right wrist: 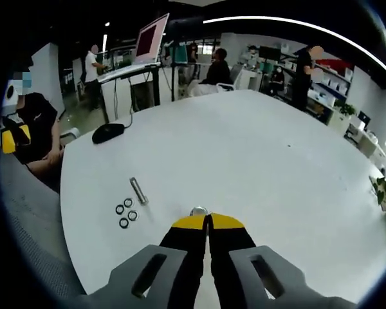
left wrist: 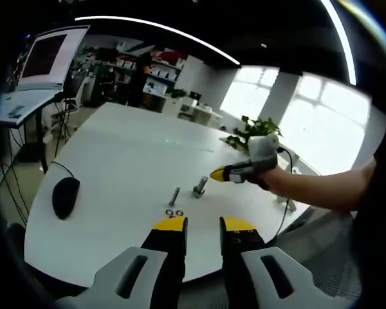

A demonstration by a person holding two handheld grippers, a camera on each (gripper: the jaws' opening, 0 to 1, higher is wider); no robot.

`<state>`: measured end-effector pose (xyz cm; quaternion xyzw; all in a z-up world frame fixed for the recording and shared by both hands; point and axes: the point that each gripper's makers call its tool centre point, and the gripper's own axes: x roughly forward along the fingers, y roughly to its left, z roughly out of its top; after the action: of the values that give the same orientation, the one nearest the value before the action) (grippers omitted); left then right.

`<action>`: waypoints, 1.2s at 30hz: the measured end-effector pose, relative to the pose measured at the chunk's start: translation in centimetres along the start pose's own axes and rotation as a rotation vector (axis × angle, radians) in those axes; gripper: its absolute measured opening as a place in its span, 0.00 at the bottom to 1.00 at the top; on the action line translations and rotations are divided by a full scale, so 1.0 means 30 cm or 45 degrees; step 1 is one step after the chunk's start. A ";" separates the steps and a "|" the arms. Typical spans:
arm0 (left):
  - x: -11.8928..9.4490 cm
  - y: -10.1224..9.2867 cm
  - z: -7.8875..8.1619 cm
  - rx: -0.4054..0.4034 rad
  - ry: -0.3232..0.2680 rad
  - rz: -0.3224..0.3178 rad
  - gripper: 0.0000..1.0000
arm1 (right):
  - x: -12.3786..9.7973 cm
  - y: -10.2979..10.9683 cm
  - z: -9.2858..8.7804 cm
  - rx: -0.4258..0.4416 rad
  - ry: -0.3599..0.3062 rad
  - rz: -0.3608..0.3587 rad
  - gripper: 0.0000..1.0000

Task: Place the washer onto the threaded stud by aligning its center hole with the stud, sliding it down to the base, and recovering from edge contact or off-axis alignment until the washer reaches the visible bottom stop.

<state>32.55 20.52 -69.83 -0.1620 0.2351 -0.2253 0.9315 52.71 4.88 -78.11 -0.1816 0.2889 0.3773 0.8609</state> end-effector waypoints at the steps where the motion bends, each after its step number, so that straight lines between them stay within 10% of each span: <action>1: 0.000 0.000 0.001 0.000 -0.001 0.000 0.18 | -0.007 0.003 0.000 0.004 -0.001 0.002 0.03; 23: 0.007 -0.036 -0.004 0.022 0.005 -0.002 0.18 | -0.238 0.027 0.091 0.045 -0.157 0.075 0.10; 36: 0.014 -0.029 -0.028 0.032 0.060 0.047 0.11 | -0.431 0.084 0.012 0.169 -0.164 0.181 0.18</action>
<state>32.15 19.42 -70.34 -0.1406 0.2570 -0.2148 0.9317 43.84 -0.34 -69.86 -0.0786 0.2696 0.4283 0.8589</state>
